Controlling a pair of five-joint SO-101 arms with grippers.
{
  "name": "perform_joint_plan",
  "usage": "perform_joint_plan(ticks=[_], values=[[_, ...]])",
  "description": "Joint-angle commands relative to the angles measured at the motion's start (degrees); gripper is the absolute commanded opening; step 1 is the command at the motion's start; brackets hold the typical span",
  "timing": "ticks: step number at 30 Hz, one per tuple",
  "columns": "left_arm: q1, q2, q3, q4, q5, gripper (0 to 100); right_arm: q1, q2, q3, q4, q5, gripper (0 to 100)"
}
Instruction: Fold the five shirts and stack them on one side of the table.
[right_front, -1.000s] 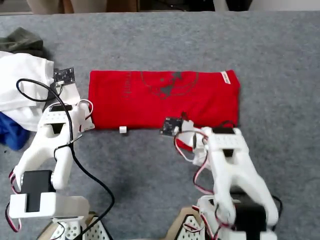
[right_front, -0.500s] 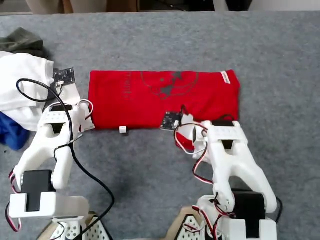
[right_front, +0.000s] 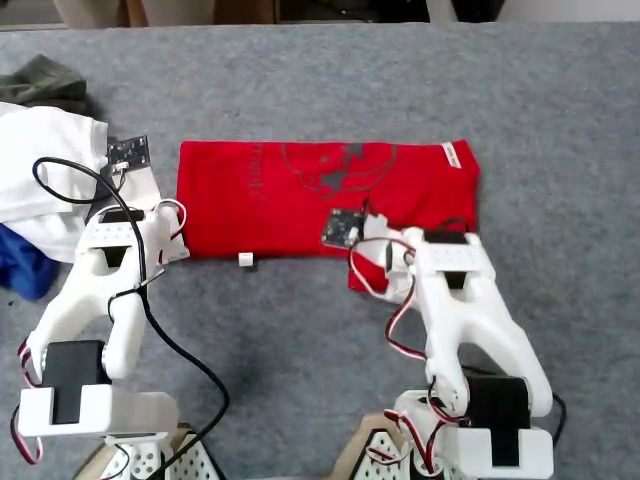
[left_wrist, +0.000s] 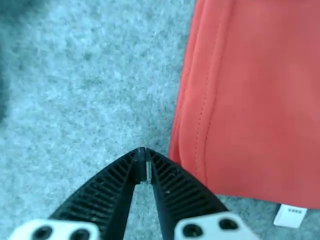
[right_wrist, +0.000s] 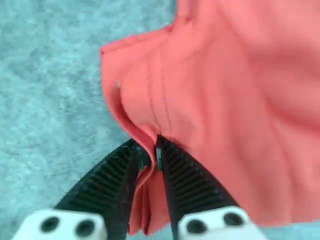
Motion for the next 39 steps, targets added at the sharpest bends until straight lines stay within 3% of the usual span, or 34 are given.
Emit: perform_joint_plan(ticks=[1,6,16,24,29,35,39], values=[[0.00,-0.31,-2.46,0.26,0.26,2,0.57,-0.13,-9.80,5.54,0.53,0.4],[0.00,-0.31,-2.46,0.26,0.26,2,0.48,2.77,-20.18,6.42,0.53,0.4],[0.00,-0.31,-2.46,0.09,0.26,2,0.75,26.07,-47.43,8.44,0.70,0.4],[0.97,-0.31,-2.46,0.09,-0.62,2,0.22,39.08,-67.82,17.85,7.47,0.4],[1.14,-0.31,-2.46,0.00,-1.23,2,0.40,44.53,-74.95,18.55,7.65,1.5],[1.32,-0.31,-2.46,0.00,-1.41,2,0.92,45.23,-76.62,20.13,7.47,18.4],[1.32,-0.31,-2.46,-0.09,-1.41,2,1.10,45.23,-80.66,27.43,7.56,27.6]])
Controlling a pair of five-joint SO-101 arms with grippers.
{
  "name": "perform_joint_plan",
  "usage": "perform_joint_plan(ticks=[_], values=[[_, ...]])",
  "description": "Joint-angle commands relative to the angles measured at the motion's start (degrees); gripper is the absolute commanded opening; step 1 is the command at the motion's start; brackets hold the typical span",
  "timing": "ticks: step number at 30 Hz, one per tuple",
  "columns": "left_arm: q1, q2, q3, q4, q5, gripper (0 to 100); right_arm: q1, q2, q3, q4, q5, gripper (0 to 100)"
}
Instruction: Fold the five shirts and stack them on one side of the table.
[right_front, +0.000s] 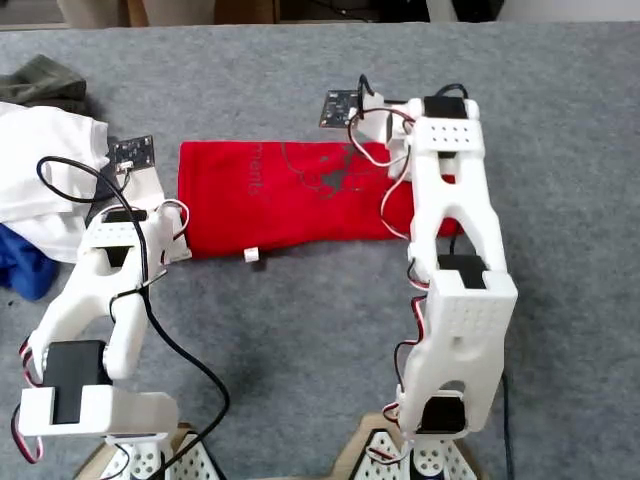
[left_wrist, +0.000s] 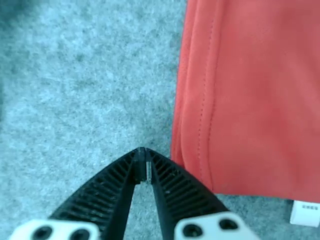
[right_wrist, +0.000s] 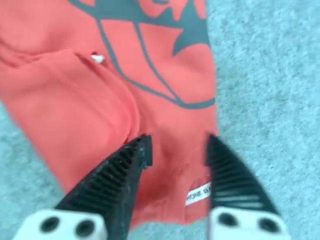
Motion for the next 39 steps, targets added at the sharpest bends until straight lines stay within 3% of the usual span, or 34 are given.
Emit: perform_joint_plan(ticks=[1,5,8,15,20,23,33,36,39], values=[[0.53,-0.31,-2.46,-0.09,-0.44,2,1.19,-0.22,-6.11,6.86,0.44,27.7],[0.53,-0.31,-2.46,-0.09,-0.44,2,1.71,-0.22,-11.38,17.14,-2.11,18.8],[0.53,-0.31,-2.46,-0.09,-0.44,2,2.68,-0.22,-14.20,23.21,-6.07,1.2],[0.53,-0.31,-2.46,-0.09,-0.44,2,6.02,-2.33,-15.43,26.81,-13.01,0.5],[0.53,-0.31,-2.46,-0.09,-0.44,2,5.67,-7.08,-11.91,27.16,-13.10,0.5],[0.53,-0.31,-2.46,-0.09,-0.26,2,3.91,-7.34,-5.85,23.47,-13.63,0.5],[0.18,-0.31,-2.46,-0.09,0.09,2,5.49,-3.56,10.95,-8.44,-26.64,0.8],[-0.09,-0.31,-3.25,0.35,0.09,2,5.49,-2.77,10.77,-10.02,-29.10,0.8],[-0.18,-0.40,-7.56,6.07,0.00,8,4.70,-7.34,6.73,-3.96,-31.30,0.6]])
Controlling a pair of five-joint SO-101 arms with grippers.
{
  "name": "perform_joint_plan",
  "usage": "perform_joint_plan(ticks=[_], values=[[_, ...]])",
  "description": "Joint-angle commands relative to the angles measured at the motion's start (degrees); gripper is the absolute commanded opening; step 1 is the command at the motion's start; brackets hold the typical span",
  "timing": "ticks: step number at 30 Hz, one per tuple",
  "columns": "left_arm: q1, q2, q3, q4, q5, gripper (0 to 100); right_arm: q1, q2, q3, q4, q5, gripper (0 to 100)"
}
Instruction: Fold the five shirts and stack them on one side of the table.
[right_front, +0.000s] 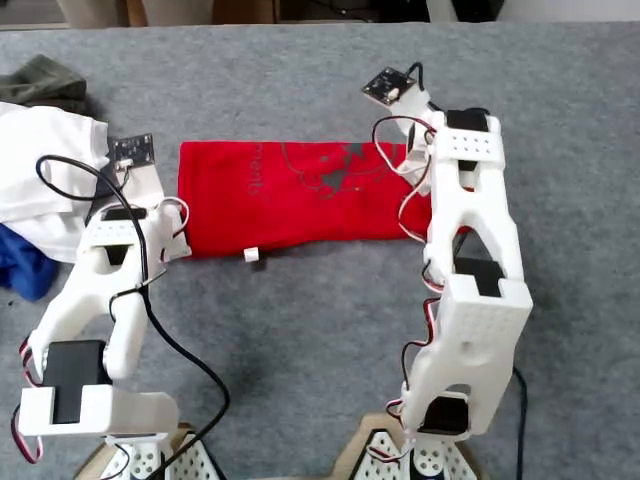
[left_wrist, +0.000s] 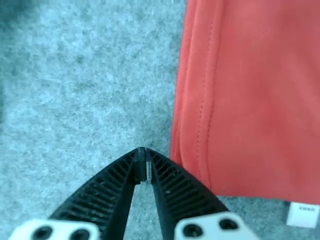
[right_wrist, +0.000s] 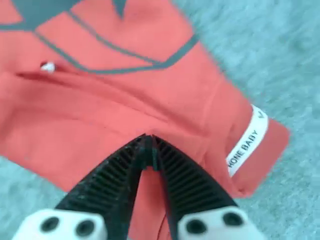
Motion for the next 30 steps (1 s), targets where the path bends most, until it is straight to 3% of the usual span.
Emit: perform_joint_plan(ticks=[1,5,8,20,30], values=[[-0.35,-0.40,-8.26,8.79,0.18,12,-0.04,-6.90,-5.85,5.89,-2.90,0.6],[-4.13,0.22,-24.44,23.74,2.90,20,1.10,-16.04,-12.88,12.48,-3.25,0.8],[-4.84,3.30,-36.40,28.84,3.78,23,2.24,-18.59,-14.46,11.43,-4.57,0.8],[-2.99,35.74,-70.24,42.46,3.60,24,9.10,-14.20,-13.85,0.53,-8.70,0.8],[1.49,52.35,-94.33,52.40,3.52,24,9.10,-13.67,-13.76,0.26,-8.44,0.8]])
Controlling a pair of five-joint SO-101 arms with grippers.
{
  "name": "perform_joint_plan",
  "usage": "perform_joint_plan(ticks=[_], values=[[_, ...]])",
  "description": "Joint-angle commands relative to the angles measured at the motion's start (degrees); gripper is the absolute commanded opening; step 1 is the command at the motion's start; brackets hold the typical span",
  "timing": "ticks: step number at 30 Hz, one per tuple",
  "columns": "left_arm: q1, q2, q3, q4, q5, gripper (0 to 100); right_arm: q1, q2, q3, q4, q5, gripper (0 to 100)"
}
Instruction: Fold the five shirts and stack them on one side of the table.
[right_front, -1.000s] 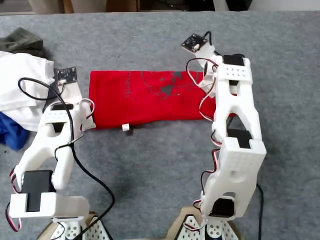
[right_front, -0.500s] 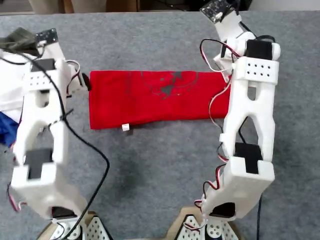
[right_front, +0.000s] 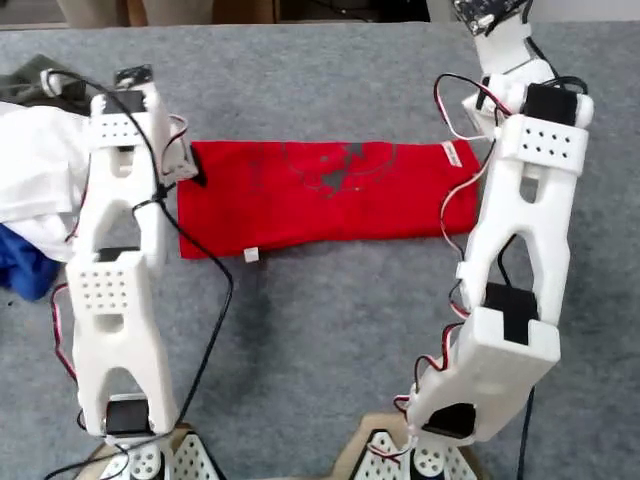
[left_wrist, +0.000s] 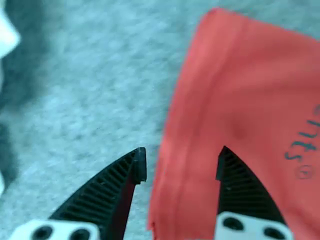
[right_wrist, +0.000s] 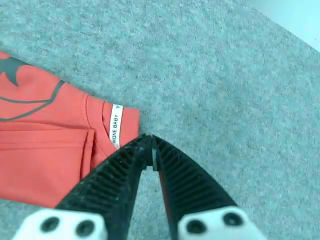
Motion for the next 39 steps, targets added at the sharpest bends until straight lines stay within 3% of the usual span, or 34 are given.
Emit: perform_joint_plan(ticks=[1,11,15,28,33,39], values=[[1.05,2.77,-8.79,2.02,0.18,24,0.48,-0.13,-2.07,-1.23,-0.44,0.8],[-2.20,10.51,-16.97,5.80,-0.18,23,0.57,-0.13,-2.07,-1.14,-0.44,0.9],[-1.14,12.53,-16.79,6.07,-3.43,23,0.48,-0.13,-2.07,-1.14,-0.44,0.9],[1.23,18.24,-18.29,6.07,-6.33,2,0.75,-0.31,-2.07,-1.23,-0.44,0.9],[0.44,17.80,-22.24,7.82,-6.42,2,1.80,-0.57,-2.33,-1.23,-0.44,0.9],[-5.19,15.08,-27.78,10.55,-9.41,2,5.41,-0.57,-4.70,-0.97,-0.53,0.9]])
